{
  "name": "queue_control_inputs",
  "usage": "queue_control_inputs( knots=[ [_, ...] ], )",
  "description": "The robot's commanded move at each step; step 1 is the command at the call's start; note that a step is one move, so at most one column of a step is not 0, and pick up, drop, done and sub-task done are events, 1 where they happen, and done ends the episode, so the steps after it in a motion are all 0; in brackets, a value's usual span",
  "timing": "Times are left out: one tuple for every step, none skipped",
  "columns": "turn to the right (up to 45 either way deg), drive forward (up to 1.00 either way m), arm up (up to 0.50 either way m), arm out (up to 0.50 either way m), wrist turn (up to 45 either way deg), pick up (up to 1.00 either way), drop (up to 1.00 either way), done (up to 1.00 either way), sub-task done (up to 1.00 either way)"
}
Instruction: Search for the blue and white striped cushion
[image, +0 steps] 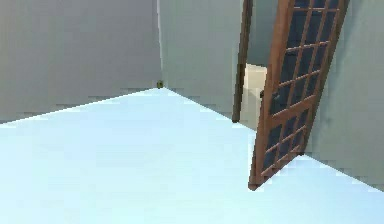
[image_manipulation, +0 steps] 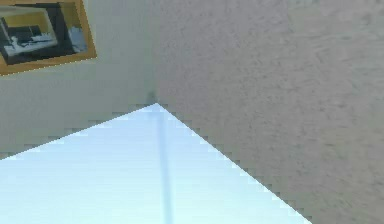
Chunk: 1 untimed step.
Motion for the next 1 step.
queue_control_inputs(
  knots=[
    [3.0, 0.0, 0.0, 0.0, 0.0, 0.0, 0.0, 0.0, 0.0]
  ],
)
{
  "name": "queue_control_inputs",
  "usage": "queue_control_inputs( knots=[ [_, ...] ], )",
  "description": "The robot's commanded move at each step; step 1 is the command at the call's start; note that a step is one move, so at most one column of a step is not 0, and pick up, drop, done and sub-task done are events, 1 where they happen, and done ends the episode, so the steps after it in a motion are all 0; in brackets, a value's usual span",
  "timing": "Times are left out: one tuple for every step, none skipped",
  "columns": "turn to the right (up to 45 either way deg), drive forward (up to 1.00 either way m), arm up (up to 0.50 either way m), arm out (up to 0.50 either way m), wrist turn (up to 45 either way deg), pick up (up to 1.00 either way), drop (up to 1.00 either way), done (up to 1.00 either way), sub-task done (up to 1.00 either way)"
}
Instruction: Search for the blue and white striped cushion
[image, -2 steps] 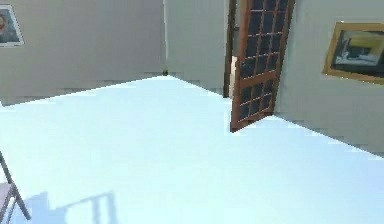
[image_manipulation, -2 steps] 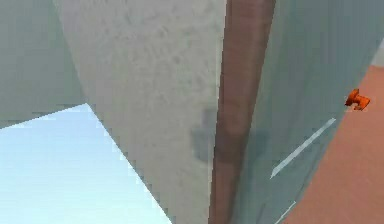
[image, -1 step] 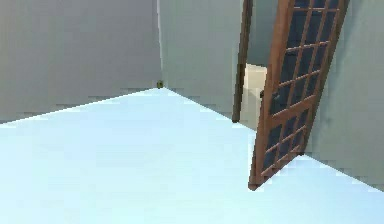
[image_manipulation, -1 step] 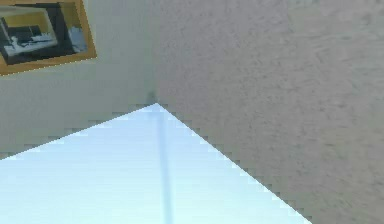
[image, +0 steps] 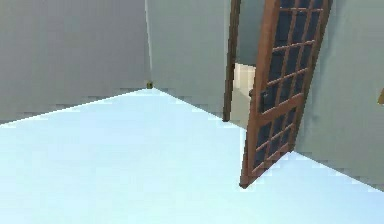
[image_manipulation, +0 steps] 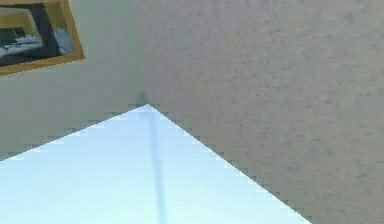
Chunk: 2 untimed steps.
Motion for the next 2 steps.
queue_control_inputs(
  knots=[
    [-6.0, 0.0, 0.0, 0.0, 0.0, 0.0, 0.0, 0.0, 0.0],
    [0.0, 1.0, 0.0, 0.0, 0.0, 0.0, 0.0, 0.0, 0.0]
  ],
)
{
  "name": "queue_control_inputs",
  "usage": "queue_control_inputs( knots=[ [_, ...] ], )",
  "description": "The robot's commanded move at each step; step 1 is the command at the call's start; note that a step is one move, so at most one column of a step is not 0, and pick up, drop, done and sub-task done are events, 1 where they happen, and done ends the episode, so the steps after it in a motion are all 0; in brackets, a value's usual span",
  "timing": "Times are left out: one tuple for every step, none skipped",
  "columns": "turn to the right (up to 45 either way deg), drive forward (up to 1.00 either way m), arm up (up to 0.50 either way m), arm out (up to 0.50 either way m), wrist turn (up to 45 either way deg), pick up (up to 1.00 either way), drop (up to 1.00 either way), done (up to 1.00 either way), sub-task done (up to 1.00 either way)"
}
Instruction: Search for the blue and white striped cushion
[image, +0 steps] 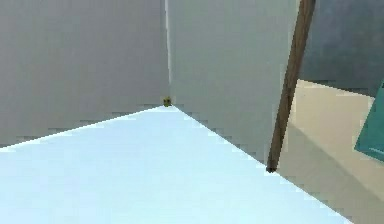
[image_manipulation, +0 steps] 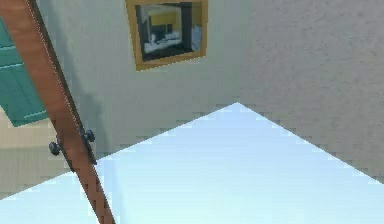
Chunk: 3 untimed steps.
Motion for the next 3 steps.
queue_control_inputs(
  knots=[
    [0.0, 0.35, 0.0, 0.0, 0.0, 0.0, 0.0, 0.0, 0.0],
    [27.0, 0.0, 0.0, 0.0, 0.0, 0.0, 0.0, 0.0, 0.0],
    [3.0, 0.0, 0.0, 0.0, 0.0, 0.0, 0.0, 0.0, 0.0]
  ],
)
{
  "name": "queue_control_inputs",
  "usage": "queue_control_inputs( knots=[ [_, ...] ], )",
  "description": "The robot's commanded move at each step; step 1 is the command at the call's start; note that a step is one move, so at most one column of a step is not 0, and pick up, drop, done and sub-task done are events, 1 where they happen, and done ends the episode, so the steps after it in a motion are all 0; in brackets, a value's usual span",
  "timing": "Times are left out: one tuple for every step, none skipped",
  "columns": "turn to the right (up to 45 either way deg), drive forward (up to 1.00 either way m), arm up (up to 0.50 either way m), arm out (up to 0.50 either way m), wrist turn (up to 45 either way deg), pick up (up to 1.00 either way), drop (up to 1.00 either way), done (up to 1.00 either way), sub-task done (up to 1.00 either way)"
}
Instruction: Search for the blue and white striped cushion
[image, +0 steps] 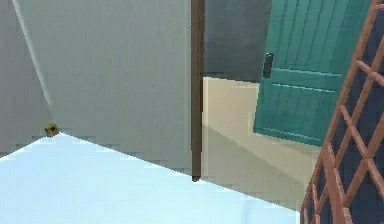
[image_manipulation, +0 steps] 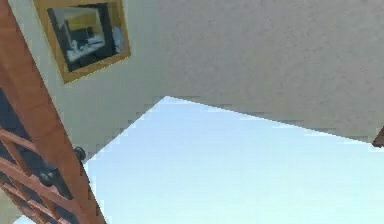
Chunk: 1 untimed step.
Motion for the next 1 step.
queue_control_inputs(
  knots=[
    [0.0, 0.3, 0.0, 0.0, 0.0, 0.0, 0.0, 0.0, 0.0]
  ],
)
